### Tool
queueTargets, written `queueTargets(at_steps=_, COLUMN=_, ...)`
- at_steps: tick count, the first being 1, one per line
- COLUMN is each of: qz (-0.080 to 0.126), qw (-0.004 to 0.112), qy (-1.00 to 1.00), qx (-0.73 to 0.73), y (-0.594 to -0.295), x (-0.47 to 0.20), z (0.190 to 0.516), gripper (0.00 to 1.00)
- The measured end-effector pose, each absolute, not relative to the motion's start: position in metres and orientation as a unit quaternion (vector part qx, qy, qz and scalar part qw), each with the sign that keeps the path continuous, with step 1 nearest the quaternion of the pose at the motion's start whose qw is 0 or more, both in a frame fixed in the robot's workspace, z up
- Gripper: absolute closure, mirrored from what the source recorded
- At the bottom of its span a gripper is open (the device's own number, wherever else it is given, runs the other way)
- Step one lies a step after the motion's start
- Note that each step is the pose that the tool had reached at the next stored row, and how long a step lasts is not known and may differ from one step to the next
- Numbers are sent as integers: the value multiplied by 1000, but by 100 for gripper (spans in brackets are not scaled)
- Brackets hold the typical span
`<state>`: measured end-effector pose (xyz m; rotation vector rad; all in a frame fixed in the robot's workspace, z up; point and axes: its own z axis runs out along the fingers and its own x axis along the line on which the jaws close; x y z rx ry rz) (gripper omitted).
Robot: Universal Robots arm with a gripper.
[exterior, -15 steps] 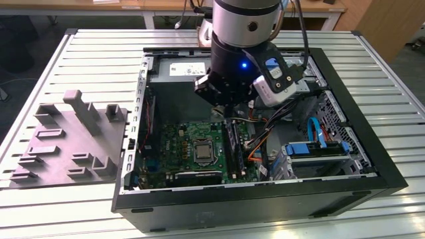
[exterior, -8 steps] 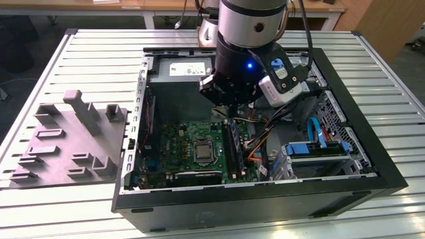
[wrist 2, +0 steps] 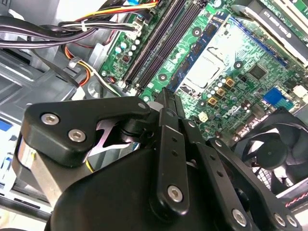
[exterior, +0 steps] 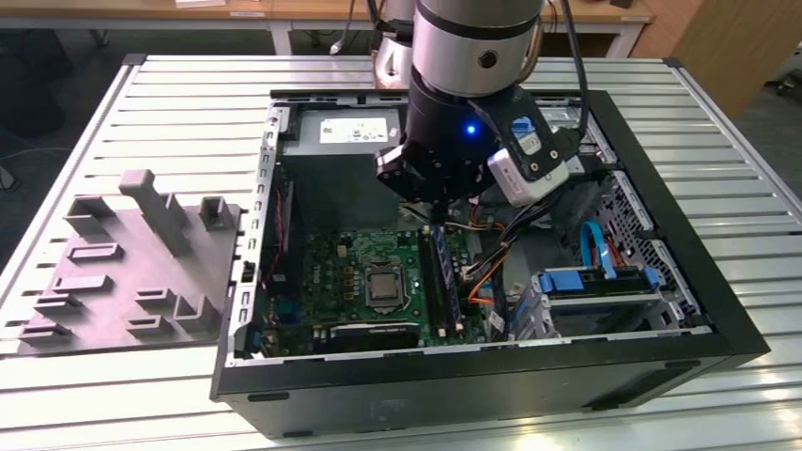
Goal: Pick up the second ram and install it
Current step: 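Insert the second ram into the second slot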
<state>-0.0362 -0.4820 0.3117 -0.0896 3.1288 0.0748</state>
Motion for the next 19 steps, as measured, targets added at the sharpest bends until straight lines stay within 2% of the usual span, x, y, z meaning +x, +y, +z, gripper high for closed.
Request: queueTargets(at_steps=19, qz=24, qw=9, qy=999, qx=-28, y=-482, x=-36, z=291, gripper=89)
